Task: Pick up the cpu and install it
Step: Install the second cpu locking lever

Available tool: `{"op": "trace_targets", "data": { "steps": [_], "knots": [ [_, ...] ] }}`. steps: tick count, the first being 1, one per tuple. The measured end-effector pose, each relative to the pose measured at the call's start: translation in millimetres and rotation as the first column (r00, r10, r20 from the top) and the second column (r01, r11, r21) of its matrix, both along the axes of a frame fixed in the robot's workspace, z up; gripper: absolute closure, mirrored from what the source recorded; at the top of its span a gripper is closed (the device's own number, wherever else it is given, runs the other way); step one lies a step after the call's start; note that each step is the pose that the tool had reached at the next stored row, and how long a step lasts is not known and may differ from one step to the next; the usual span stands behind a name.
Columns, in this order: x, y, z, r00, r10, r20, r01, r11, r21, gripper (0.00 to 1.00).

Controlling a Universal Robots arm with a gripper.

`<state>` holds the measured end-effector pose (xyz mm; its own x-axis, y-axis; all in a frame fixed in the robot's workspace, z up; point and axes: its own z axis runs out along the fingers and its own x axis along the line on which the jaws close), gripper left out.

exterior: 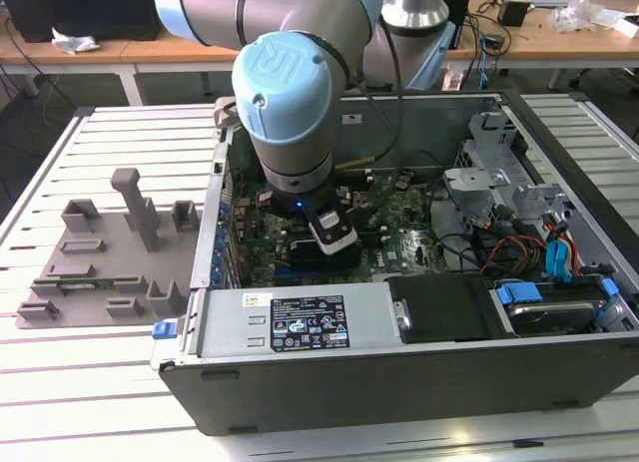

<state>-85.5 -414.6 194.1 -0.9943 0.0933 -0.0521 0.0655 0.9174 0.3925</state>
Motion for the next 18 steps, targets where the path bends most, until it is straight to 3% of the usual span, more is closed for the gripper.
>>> {"op": "trace_targets", "data": {
  "steps": [5, 8, 10, 11, 12, 16, 18],
  "knots": [
    [0.1, 0.0, 16.6, 1.0, -0.005, 0.0, 0.005, 1.0, -0.0075, 0.89],
    [0.2, 0.1, 21.4, 0.9999, -0.012, 0.0002, 0.012, 0.9998, -0.0155, 0.89],
    [0.3, 0.2, 23.2, 0.9999, -0.017, 0.0003, 0.017, 0.9994, -0.0299, 0.89],
    [0.6, 0.3, 24.0, 0.9998, -0.022, 0.0006, 0.022, 0.9987, -0.0459, 0.89],
    [1.1, 0.4, 24.1, 0.9997, -0.026, 0.0008, 0.026, 0.9981, -0.056, 0.89],
    [11.0, 2.6, 24.1, 0.9986, -0.053, 0.0014, 0.053, 0.996, -0.0718, 0.89],
    [16.3, 6.5, 24.1, 0.9982, -0.06, 0.0025, 0.06, 0.9942, -0.0893, 0.89]
  ]
}}
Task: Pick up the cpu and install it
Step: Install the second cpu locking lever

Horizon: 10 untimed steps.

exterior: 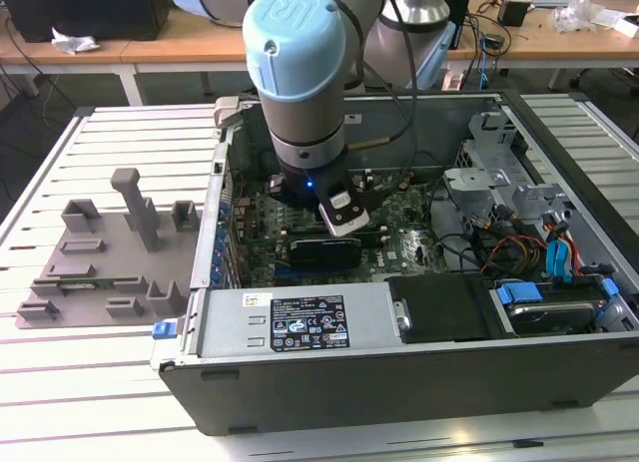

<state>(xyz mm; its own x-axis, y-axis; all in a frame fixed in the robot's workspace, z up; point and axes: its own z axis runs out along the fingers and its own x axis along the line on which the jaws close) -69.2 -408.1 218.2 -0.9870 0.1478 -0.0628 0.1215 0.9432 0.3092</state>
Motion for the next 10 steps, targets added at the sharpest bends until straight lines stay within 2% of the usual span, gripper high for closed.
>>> {"op": "trace_targets", "data": {
  "steps": [3, 5, 8, 10],
  "knots": [
    [2.9, 12.4, 0.0, 1.0, -0.001, 0.0, 0.001, 0.9998, -0.0205, 0.89],
    [4.3, 20.3, 0.0, 1.0, -0.001, 0.0, 0.001, 0.9996, -0.0283, 0.89],
    [7.8, 27.4, 0.0, 1.0, -0.001, -0.0001, 0.001, 0.9993, -0.0374, 0.89],
    [13.8, 32.1, 0.0, 1.0, -0.003, 0.0001, 0.003, 0.9989, -0.0477, 0.89]
  ]
}}
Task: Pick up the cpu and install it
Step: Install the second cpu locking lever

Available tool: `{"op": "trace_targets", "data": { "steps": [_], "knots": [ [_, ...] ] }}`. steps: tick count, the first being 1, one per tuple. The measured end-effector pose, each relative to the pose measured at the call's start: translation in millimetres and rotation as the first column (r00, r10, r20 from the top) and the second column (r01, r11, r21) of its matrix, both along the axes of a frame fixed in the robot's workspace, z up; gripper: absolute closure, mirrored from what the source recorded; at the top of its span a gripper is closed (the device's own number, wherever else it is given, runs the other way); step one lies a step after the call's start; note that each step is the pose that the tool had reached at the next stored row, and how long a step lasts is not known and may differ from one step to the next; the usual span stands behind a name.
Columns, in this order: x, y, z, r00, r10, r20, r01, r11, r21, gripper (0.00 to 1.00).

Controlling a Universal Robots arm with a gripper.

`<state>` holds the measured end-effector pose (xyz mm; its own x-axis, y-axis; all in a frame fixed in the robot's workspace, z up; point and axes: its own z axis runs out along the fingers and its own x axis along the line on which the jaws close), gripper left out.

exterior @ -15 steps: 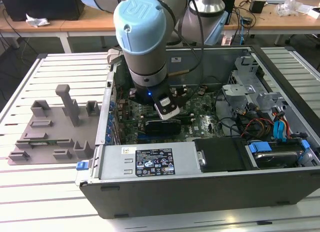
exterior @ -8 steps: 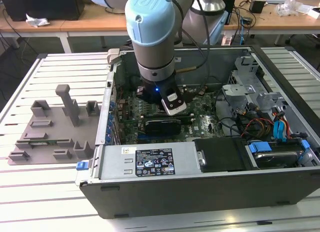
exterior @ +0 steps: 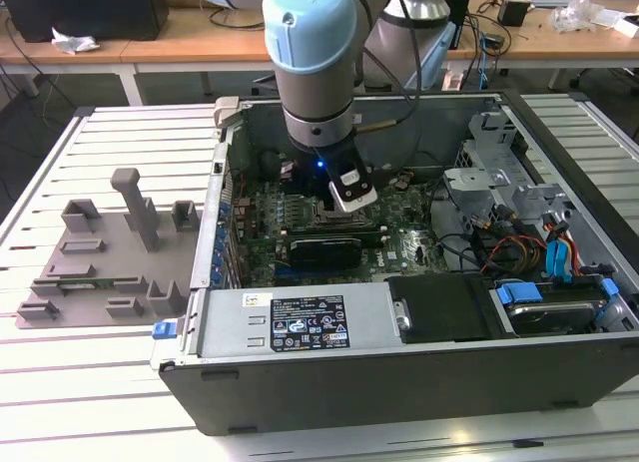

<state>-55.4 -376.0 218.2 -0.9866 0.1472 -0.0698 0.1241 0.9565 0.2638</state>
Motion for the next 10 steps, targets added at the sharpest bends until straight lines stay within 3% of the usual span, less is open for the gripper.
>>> {"op": "trace_targets", "data": {
  "steps": [2, 4, 5, 8, 9, 10],
  "knots": [
    [5.0, 2.9, 0.1, 1.0, -0.001, -0.0002, 0.001, 1.0, -0.0078, 0.89],
    [11.5, 6.2, 0.0, 1.0, -0.003, -0.0001, 0.003, 0.9998, -0.0221, 0.89],
    [15.1, 8.4, 0.1, 1.0, -0.004, -0.0001, 0.004, 0.9994, -0.0345, 0.89],
    [17.5, 13.1, 0.0, 1.0, -0.005, 0.0001, 0.005, 0.9988, -0.0478, 0.89],
    [17.8, 15.8, 0.0, 1.0, -0.005, 0.0001, 0.005, 0.9983, -0.0582, 0.89],
    [18.1, 17.3, 0.4, 1.0, -0.005, -0.0002, 0.005, 0.9972, -0.0746, 0.89]
  ]
}}
